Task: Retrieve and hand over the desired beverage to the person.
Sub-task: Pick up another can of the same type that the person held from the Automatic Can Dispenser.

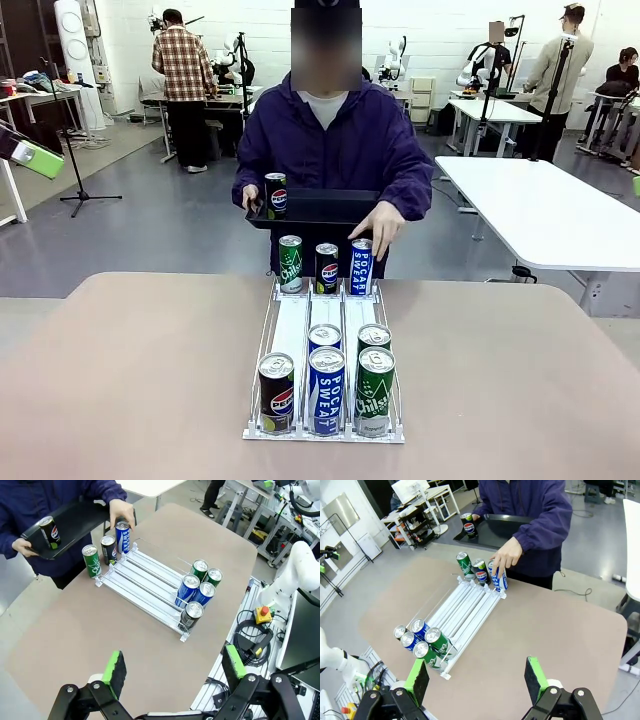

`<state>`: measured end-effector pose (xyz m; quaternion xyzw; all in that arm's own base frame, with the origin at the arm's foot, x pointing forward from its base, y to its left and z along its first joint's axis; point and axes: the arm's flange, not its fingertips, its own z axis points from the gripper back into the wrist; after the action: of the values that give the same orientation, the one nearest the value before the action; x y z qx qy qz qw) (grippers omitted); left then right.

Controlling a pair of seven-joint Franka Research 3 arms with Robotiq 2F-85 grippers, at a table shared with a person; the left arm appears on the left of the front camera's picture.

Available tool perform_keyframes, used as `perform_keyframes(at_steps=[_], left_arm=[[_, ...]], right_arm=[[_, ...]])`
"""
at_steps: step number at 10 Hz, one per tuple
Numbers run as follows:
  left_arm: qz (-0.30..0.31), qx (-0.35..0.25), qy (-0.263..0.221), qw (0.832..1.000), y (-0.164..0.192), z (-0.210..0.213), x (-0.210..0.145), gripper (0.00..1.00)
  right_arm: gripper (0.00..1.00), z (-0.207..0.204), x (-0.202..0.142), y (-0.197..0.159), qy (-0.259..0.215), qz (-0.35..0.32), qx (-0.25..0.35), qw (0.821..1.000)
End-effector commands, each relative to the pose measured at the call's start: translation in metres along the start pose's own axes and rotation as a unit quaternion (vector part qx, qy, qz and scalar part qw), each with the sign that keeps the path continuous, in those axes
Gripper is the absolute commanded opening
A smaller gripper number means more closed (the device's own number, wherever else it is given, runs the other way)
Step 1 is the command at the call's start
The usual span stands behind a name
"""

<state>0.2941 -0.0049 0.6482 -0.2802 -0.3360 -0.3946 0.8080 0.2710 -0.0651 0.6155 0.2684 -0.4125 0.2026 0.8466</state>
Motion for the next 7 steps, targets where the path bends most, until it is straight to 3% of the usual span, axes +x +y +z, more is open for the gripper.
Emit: perform_keyframes(at_steps=[1, 7], left_arm=[[0.000, -0.003, 0.002, 1.000, -0.0004, -0.0008, -0.0004, 1.00], [0.000, -0.003, 0.002, 1.000, -0.0004, -0.0008, -0.0004, 1.00]], right_arm=[[1.00, -0.0027, 0.0014, -0.0005, -0.003, 0.003, 0.015, 1.000], [1.00, -0.0027, 0.0014, -0.0005, -0.003, 0.003, 0.015, 1.000]])
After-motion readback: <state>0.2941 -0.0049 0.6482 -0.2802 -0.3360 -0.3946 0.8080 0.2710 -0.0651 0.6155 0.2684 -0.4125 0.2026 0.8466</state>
